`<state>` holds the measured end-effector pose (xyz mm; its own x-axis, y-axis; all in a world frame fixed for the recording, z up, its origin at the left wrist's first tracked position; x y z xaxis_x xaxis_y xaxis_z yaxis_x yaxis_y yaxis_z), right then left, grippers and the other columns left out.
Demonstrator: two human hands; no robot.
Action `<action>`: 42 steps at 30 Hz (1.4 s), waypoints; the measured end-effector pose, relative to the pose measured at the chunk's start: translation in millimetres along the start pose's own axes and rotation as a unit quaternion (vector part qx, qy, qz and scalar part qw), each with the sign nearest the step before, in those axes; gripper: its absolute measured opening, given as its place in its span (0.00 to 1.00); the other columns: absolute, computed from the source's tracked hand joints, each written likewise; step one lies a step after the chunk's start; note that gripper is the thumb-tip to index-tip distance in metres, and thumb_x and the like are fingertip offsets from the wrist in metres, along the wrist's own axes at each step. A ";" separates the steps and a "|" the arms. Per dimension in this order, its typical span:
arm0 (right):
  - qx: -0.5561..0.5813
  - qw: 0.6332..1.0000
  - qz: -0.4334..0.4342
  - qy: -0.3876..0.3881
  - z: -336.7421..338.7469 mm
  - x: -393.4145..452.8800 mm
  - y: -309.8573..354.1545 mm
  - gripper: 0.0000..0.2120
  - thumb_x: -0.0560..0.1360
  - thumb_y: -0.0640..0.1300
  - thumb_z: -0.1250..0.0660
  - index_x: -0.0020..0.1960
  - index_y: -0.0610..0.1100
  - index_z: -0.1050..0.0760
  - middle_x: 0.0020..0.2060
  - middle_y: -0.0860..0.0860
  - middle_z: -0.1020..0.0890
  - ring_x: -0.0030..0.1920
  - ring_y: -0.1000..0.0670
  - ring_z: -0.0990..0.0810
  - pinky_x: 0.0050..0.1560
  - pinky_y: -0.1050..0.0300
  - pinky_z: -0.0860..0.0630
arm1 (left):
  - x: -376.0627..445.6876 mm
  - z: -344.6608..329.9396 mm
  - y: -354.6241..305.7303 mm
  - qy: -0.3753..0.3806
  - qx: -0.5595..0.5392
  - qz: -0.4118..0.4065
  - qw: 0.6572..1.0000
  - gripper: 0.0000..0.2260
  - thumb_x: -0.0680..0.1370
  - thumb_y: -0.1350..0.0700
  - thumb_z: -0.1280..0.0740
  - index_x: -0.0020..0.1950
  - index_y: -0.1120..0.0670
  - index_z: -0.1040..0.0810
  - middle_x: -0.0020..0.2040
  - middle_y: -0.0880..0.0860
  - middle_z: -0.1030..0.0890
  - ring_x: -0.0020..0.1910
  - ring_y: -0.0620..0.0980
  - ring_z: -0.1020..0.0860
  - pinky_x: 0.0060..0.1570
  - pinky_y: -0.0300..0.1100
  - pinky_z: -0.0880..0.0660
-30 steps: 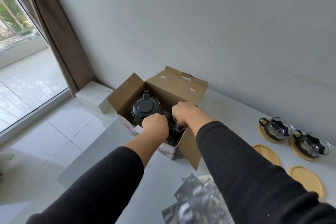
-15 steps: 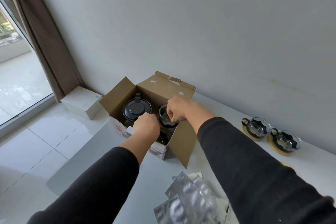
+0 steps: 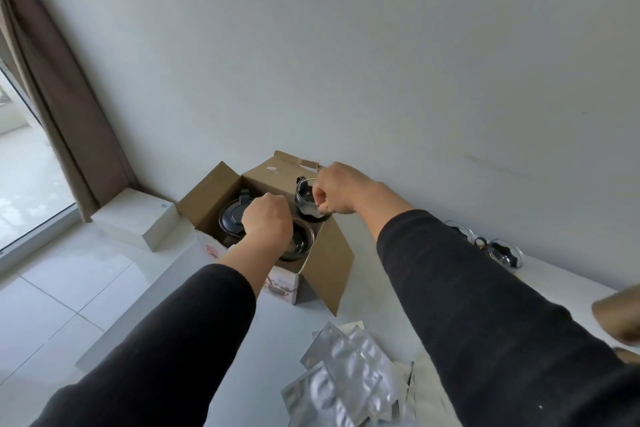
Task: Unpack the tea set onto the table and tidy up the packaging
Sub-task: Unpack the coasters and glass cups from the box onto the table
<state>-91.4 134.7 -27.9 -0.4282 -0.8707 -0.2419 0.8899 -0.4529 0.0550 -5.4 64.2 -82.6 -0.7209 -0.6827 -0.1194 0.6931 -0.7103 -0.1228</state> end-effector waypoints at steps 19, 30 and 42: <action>-0.006 0.973 -0.214 -0.089 20.7 -183.4 -91.8 0.04 0.73 0.41 0.31 0.46 0.46 0.18 0.45 0.49 0.18 0.42 0.49 0.25 0.40 0.58 0.31 | -50.7 54.6 -97.0 -0.002 -0.054 -0.105 0.993 0.09 0.73 0.60 0.33 0.52 0.57 0.22 0.50 0.56 0.21 0.51 0.55 0.21 0.40 0.41 0.29; -0.054 0.968 -0.245 -0.011 -77.5 -263.9 -216.0 0.08 0.76 0.42 0.36 0.49 0.45 0.18 0.49 0.47 0.17 0.51 0.45 0.20 0.41 0.58 0.33 | -67.3 -33.8 -238.2 0.056 -0.025 -0.178 0.982 0.07 0.75 0.62 0.36 0.51 0.58 0.23 0.49 0.55 0.21 0.51 0.56 0.21 0.41 0.42 0.29; -0.062 0.982 -0.175 0.039 -165.7 -253.8 -269.8 0.11 0.79 0.41 0.41 0.53 0.42 0.19 0.53 0.46 0.18 0.55 0.43 0.21 0.45 0.57 0.29 | -57.6 -102.8 -295.1 0.078 0.116 -0.215 0.967 0.11 0.76 0.67 0.39 0.54 0.59 0.22 0.51 0.55 0.21 0.49 0.56 0.20 0.39 0.41 0.29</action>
<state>-196.7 509.7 -141.8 -0.7016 -0.6471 -0.2983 0.7054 -0.6899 -0.1624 -168.3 330.8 -140.7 -0.9205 -0.2949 -0.2563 0.2982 -0.9541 0.0269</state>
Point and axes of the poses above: each hand's wrist, its own x-axis towards the middle knuckle, its own z-axis out of the back of the hand, y = z × x, the point moved 5 cm from there along x, towards the middle knuckle
